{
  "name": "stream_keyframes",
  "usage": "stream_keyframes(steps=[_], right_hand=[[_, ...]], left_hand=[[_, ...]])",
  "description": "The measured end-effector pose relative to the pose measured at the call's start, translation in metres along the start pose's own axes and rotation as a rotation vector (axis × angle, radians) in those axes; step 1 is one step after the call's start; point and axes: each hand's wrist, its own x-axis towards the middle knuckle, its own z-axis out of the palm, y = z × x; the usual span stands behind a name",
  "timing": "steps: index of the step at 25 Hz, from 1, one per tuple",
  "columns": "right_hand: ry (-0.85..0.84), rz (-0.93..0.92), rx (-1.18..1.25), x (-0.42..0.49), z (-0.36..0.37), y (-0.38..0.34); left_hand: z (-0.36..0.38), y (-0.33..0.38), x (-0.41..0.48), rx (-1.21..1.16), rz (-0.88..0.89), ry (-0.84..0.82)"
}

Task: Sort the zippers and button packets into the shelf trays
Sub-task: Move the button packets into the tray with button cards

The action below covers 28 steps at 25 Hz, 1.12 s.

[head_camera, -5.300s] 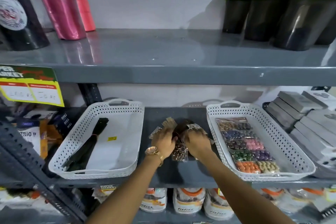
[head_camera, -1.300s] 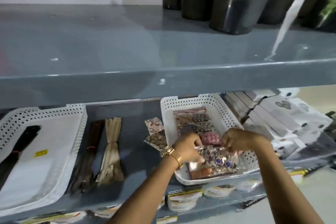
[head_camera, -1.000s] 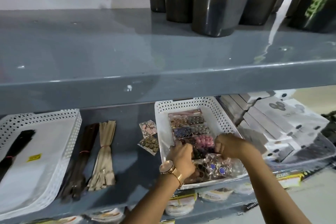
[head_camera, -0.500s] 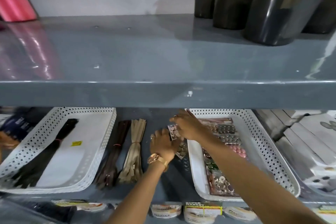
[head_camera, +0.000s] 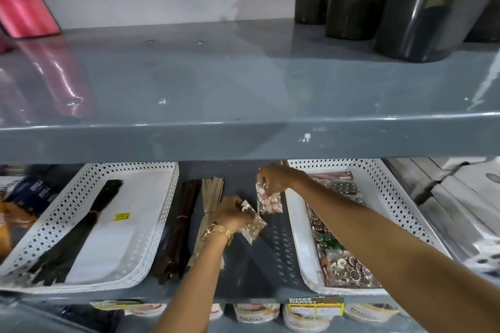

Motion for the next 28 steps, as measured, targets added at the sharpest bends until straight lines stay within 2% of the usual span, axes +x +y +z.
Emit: stream_keyframes(steps=[4, 6, 8, 9, 11, 13, 18, 22, 28], right_hand=[[0.144, 0.029, 0.59, -0.041, -0.03, 0.021], [0.337, 0.04, 0.82, -0.079, -0.046, 0.041], [0.393, 0.046, 0.924, -0.115, -0.062, 0.066], [0.371, 0.095, 0.913, -0.131, -0.066, 0.081], [0.32, 0.339, 0.775, -0.159, -0.065, 0.105], [0.32, 0.495, 0.735, -0.179, -0.051, 0.123], [0.203, 0.618, 0.75, -0.203, 0.009, 0.138], [0.149, 0.66, 0.761, -0.201, 0.031, 0.13], [0.219, 0.763, 0.087, -0.2, 0.028, 0.099]], left_hand=[[-0.025, 0.022, -0.003, -0.261, 0.127, 0.175], [-0.029, 0.043, -0.006, -0.442, 0.197, 0.129], [-0.024, 0.069, -0.011, -0.509, 0.295, 0.051], [-0.016, 0.083, -0.014, -0.499, 0.341, -0.007], [0.008, 0.106, -0.02, -0.405, 0.4, -0.146], [0.038, 0.119, -0.026, -0.296, 0.402, -0.254], [0.104, 0.112, -0.029, 0.017, 0.322, -0.278], [0.122, 0.099, -0.029, 0.195, 0.301, -0.258], [0.121, 0.09, -0.042, 0.624, 0.5, -0.11]])
